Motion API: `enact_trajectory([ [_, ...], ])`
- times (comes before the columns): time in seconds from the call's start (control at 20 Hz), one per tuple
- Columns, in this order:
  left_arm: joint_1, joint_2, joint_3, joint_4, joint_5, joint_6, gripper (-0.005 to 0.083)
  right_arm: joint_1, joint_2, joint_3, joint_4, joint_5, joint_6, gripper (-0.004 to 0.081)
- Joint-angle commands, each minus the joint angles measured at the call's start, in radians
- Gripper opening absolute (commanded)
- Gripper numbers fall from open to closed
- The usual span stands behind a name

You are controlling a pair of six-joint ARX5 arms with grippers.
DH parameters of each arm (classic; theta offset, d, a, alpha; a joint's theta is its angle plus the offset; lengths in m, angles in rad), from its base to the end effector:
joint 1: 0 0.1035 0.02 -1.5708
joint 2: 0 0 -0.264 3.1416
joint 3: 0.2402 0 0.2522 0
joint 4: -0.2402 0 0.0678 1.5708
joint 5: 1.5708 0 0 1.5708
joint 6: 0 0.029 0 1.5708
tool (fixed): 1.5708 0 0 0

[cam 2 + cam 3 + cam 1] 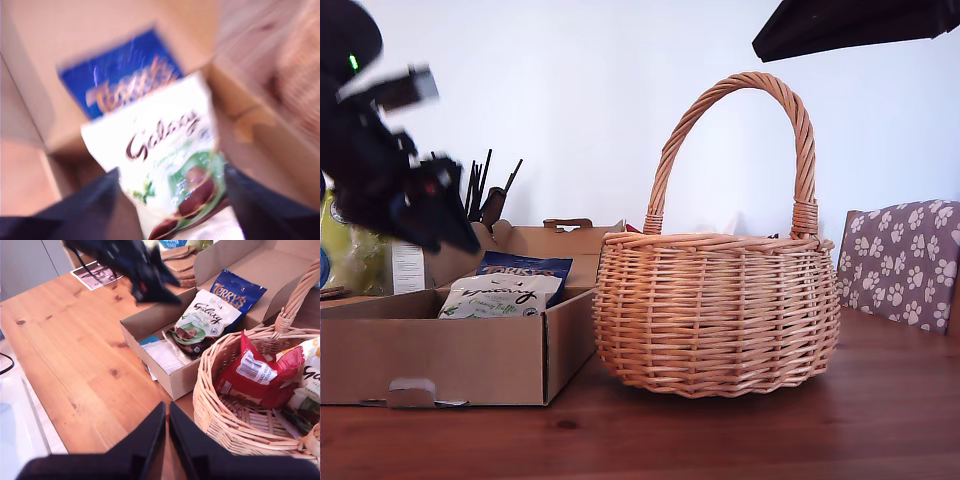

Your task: Move the bags of Easter eggs from the cardboard box on the left into the woven basket on the right side.

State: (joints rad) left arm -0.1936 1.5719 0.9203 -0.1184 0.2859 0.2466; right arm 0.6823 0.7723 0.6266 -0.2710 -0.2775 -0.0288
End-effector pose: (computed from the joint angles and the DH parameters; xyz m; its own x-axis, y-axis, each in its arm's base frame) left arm 0.3125 -0.0696 0.2001 0.6216 -0.4093 -0.6679 0.5384 0.8425 -0.0151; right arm 0.1265 0.1130 0.2728 0.5098 0.7672 -0.3893 -0.8096 0.5809 0.0845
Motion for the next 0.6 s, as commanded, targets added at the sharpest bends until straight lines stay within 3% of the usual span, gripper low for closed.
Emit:
enact_trajectory([
  [0.0,-0.005,0.039,-0.002,0.03,-0.037,-0.032,0.0753,0.003,0.004,0.01,0.017,0.001,-0.005,-0.0013],
  [0.2,-0.03,0.127,0.012,0.039,-0.114,-0.092,0.0753,0.003,0.004,0.01,0.037,0.0,0.002,-0.0013],
  [0.55,-0.058,0.218,0.018,0.074,-0.137,-0.16,0.0752,0.005,0.004,0.01,0.044,0.0,0.002,-0.0013],
])
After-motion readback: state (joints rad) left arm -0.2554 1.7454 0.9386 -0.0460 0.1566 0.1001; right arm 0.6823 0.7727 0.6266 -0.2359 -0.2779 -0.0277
